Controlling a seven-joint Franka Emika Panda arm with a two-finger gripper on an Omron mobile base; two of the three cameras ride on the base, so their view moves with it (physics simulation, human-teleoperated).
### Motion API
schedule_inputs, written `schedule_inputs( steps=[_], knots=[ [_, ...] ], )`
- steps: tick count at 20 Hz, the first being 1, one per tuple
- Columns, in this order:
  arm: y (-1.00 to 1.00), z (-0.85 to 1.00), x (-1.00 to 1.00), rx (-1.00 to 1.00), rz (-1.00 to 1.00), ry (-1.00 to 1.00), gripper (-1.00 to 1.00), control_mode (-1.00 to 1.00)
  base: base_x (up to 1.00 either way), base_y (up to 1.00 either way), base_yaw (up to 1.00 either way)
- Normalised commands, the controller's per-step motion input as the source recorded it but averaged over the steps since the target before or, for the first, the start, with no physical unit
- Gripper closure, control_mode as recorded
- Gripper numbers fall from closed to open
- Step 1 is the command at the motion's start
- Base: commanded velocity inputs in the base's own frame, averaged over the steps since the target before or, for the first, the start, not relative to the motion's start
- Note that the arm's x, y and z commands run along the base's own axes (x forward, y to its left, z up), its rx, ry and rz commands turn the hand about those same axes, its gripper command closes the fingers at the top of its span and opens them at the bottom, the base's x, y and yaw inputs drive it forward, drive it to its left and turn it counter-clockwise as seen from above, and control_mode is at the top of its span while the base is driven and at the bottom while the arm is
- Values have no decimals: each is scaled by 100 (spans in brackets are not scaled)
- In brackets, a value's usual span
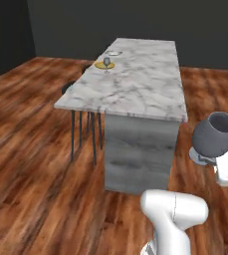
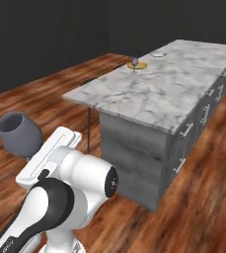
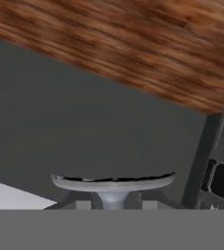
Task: Retrieve the wine glasses from the counter and place one next to each plate.
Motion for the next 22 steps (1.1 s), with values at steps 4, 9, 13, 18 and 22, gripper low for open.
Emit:
schedule_inputs(
  steps=[4,9,13,18,22],
  knots=[
    [0,0,0,0,0,0,100,100,100,100,-20],
    [0,0,0,0,0,0,100,100,100,100,-2],
    [0,0,0,0,0,0,100,100,100,100,0],
    [0,0,0,0,0,0,100,100,100,100,0],
    [0,0,0,0,0,0,100,100,100,100,0]
  ],
)
